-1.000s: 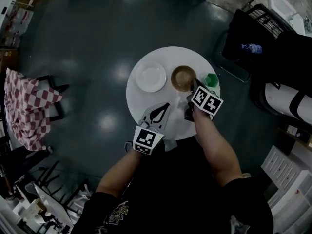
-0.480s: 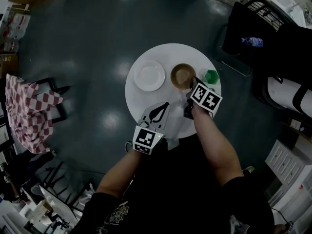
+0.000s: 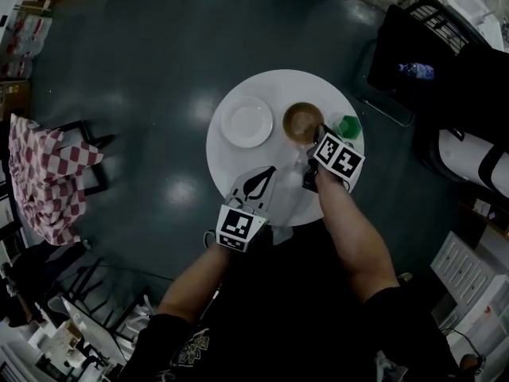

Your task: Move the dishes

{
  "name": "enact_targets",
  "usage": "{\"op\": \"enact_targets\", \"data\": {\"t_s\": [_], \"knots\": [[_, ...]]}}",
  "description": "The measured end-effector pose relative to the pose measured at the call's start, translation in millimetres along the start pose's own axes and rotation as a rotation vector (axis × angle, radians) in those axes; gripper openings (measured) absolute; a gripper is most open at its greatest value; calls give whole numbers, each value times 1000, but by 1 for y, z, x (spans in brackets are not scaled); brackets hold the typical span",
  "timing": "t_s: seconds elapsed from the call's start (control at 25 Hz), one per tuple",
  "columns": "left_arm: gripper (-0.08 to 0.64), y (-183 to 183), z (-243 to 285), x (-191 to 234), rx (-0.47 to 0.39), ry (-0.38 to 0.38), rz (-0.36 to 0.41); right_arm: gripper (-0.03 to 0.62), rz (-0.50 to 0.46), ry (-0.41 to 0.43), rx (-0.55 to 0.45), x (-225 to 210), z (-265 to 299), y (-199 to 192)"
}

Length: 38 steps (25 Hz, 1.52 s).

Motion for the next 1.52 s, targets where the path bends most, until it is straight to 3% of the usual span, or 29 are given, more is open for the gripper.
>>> {"op": "enact_targets", "data": {"t_s": [0.4, 0.6, 0.8, 1.16, 1.52], "knots": [[5, -4, -4, 2, 9, 5, -5, 37, -13, 8, -1, 4, 4, 0], [5, 1, -5, -1, -3, 13, -2, 81, -2, 12, -18, 5, -3, 3], [5, 8, -16, -4, -33, 25, 1, 83, -67, 17, -70, 16, -35, 0], [5, 33, -60, 9, -97, 51, -38, 26, -311, 229, -189, 72, -117, -8], [5, 53, -133, 6, -170, -15, -14, 25, -414, 336, -326, 130, -209, -40]]}}
Point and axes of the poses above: the fingertips, and each gripper's own axes: z forward along the fingers, x to its left, y out of its top, the point moved 7 cm from there along -z, backward along the fingers, and after that the axes turned 4 degrees about y, right-handed, at the moved point
